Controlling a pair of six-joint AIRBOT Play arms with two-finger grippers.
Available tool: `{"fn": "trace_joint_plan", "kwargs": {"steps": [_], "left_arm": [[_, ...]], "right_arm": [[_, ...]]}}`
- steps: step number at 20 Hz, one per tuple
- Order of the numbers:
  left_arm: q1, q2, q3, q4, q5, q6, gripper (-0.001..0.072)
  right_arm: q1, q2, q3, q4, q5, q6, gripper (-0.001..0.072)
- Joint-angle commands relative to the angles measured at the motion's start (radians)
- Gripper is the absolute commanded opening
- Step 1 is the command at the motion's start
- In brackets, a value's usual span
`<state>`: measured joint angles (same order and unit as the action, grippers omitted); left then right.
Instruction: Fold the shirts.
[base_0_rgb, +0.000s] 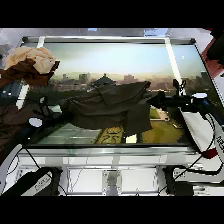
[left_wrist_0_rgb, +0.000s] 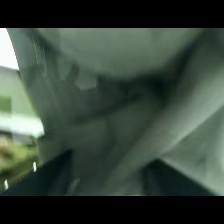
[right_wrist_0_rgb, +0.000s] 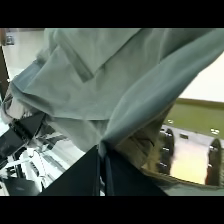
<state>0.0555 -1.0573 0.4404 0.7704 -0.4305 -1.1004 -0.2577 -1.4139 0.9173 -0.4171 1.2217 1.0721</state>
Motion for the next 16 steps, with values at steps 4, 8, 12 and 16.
{"fn": "trace_joint_plan", "kwargs": {"steps": [4,8,12,16], "left_arm": [[-0.006,-0.013,0.144,-0.044,-0.090,0.002,0.0014],[-0.005,0.000,0.392,0.028,-0.363,0.001,0.0014],[-0.005,0.107,0.742,0.102,-0.694,-0.004,0.0014],[-0.005,0.279,1.064,0.178,-0.871,-0.070,0.0014]], "right_arm": [[-0.001,0.058,0.001,0.076,0.011,-0.026,0.0029],[-0.055,0.243,0.001,0.122,0.033,-0.026,0.0028],[-0.204,0.571,0.001,0.159,0.117,-0.025,0.0028],[-0.371,0.894,0.099,0.168,0.128,0.009,0.0027]]}}
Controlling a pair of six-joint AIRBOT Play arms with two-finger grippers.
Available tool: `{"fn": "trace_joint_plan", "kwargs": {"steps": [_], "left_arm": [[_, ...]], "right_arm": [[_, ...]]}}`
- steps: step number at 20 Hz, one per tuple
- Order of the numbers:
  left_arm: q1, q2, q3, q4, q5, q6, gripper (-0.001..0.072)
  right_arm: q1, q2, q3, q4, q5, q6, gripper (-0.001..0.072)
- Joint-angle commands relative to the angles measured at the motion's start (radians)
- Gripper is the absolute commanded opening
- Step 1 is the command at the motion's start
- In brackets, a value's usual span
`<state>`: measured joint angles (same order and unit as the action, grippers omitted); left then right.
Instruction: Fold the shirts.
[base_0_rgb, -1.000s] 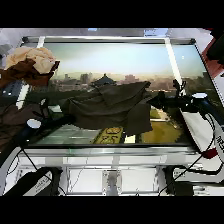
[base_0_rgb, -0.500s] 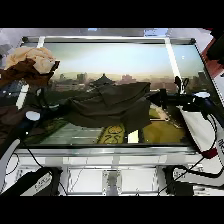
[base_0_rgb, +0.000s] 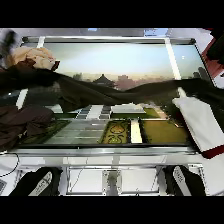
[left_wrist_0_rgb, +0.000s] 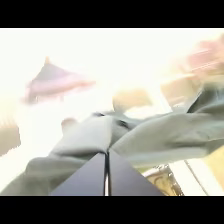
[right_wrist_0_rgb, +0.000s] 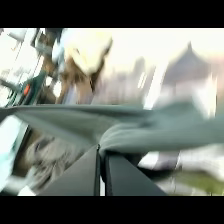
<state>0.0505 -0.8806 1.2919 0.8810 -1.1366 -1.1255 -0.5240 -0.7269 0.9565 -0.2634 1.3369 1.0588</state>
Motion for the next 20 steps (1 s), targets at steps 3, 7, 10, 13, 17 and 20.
{"fn": "trace_joint_plan", "kwargs": {"steps": [3,7,10,13,17,20], "left_arm": [[0.000,0.236,0.372,0.203,-0.084,-0.159,0.0013],[0.000,0.292,0.428,0.260,-0.040,-0.192,0.0011],[-0.001,0.163,0.362,0.232,-0.145,-0.192,0.0011],[-0.002,-0.068,0.229,0.210,-0.229,-0.180,0.0012],[-0.002,-0.426,0.149,0.216,-0.115,-0.127,0.0012],[-0.002,-0.646,0.149,0.185,0.082,-0.224,0.0013]], "right_arm": [[-0.199,0.342,0.245,-0.038,-0.109,0.022,0.0027],[-0.255,0.349,0.443,-0.151,-0.232,0.023,0.0025],[-0.254,0.240,0.402,-0.073,-0.131,0.045,0.0025],[-0.225,0.083,0.265,-0.014,-0.013,0.035,0.0026],[0.049,-0.131,0.035,-0.199,-0.209,-0.038,0.0026],[0.290,-0.320,-0.051,-0.282,-0.560,-0.037,0.0026]]}}
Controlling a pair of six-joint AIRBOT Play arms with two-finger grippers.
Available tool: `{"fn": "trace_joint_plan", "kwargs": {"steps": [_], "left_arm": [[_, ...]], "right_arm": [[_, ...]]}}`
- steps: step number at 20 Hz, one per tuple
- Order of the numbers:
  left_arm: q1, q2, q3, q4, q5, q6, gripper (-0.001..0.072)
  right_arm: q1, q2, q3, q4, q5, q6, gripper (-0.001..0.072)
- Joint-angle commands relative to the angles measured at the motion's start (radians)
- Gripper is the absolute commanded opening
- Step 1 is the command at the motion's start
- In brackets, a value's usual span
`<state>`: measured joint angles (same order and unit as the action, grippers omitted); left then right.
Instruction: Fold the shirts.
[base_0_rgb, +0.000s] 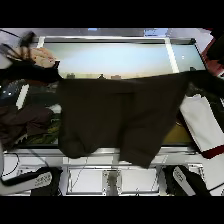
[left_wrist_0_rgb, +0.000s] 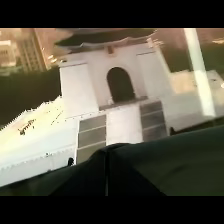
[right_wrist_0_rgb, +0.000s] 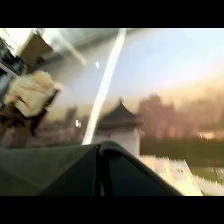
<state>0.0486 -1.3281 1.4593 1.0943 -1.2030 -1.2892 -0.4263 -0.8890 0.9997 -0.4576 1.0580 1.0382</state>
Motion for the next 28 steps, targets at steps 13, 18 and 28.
{"fn": "trace_joint_plan", "kwargs": {"steps": [13,18,28], "left_arm": [[0.103,-0.232,0.311,-0.238,0.023,0.025,0.0693],[0.221,-0.055,0.271,-0.010,-0.351,-0.002,0.0573],[0.093,0.189,-0.618,-0.024,-0.124,-0.058,0.0573]], "right_arm": [[0.342,-0.270,-0.094,-0.178,-0.821,-0.014,0.0503],[-0.077,-0.050,-0.096,-0.429,-0.293,0.121,0.0503],[-0.314,0.040,-0.303,-0.425,0.037,0.111,0.0504]]}}
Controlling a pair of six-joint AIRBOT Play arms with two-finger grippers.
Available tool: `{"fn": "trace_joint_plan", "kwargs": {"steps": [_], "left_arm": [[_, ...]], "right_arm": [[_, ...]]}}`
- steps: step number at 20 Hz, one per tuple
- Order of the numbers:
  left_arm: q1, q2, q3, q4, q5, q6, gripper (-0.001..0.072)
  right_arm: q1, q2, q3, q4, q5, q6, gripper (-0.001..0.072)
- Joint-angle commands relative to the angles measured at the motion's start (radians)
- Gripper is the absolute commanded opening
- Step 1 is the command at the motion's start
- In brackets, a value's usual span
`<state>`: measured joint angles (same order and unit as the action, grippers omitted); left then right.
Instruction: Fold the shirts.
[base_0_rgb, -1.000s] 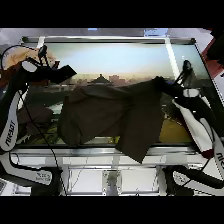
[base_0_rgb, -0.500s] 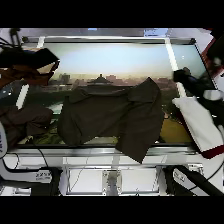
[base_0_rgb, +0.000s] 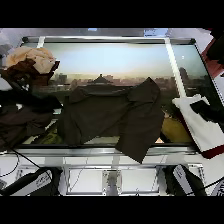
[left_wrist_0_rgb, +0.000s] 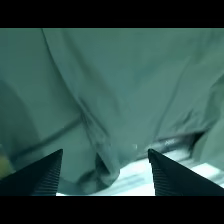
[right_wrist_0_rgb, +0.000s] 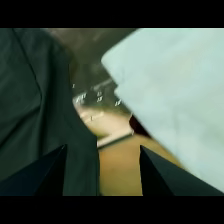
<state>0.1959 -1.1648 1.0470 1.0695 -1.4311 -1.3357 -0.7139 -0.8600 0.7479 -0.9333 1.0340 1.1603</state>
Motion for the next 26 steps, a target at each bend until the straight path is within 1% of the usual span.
{"fn": "trace_joint_plan", "kwargs": {"steps": [1,3,7,8,12,16,17,18,19,20,21,23,26], "left_arm": [[-0.085,0.025,-0.255,0.000,0.164,-0.012,0.0573],[-0.145,0.025,-0.312,0.000,0.291,-0.012,0.0573],[-0.229,0.003,-0.324,0.005,0.527,-0.042,0.0573],[-0.235,-0.009,-0.324,0.006,0.550,-0.062,0.0573],[-0.234,-0.078,-0.324,0.067,0.538,-0.124,0.0573],[-0.234,-0.104,-0.324,0.056,0.573,-0.136,0.0563],[-0.234,-0.113,-0.324,0.047,0.579,-0.136,0.0535],[-0.235,-0.126,-0.324,0.035,0.581,-0.136,0.0484],[-0.235,-0.138,-0.324,0.021,0.580,-0.135,0.0398],[-0.235,-0.145,-0.324,0.005,0.575,-0.133,0.0235],[-0.235,-0.144,-0.322,-0.011,0.573,-0.124,0.0010],[-0.234,-0.144,-0.285,-0.025,0.561,-0.112,0.0014],[-0.233,-0.144,-0.133,-0.020,0.531,-0.112,0.0013]], "right_arm": [[-0.026,0.011,-0.058,0.077,0.062,-0.014,0.0504],[-0.026,0.012,-0.058,0.106,0.063,-0.017,0.0503],[-0.026,0.012,-0.057,0.153,0.066,-0.035,0.0504],[-0.026,0.012,-0.058,0.161,0.068,-0.035,0.0504],[-0.026,0.012,-0.058,0.164,0.076,-0.036,0.0504],[-0.026,0.012,-0.058,0.164,0.077,-0.035,0.0504],[-0.026,0.012,-0.057,0.164,0.077,-0.035,0.0503],[-0.026,0.012,-0.058,0.164,0.077,-0.035,0.0504],[-0.026,0.012,-0.058,0.164,0.077,-0.035,0.0503],[-0.026,0.012,-0.058,0.164,0.077,-0.035,0.0504],[-0.026,0.012,-0.058,0.164,0.078,-0.035,0.0504],[-0.026,0.012,-0.058,0.164,0.079,-0.035,0.0503],[-0.026,0.012,-0.058,0.163,0.079,-0.035,0.0503]]}}
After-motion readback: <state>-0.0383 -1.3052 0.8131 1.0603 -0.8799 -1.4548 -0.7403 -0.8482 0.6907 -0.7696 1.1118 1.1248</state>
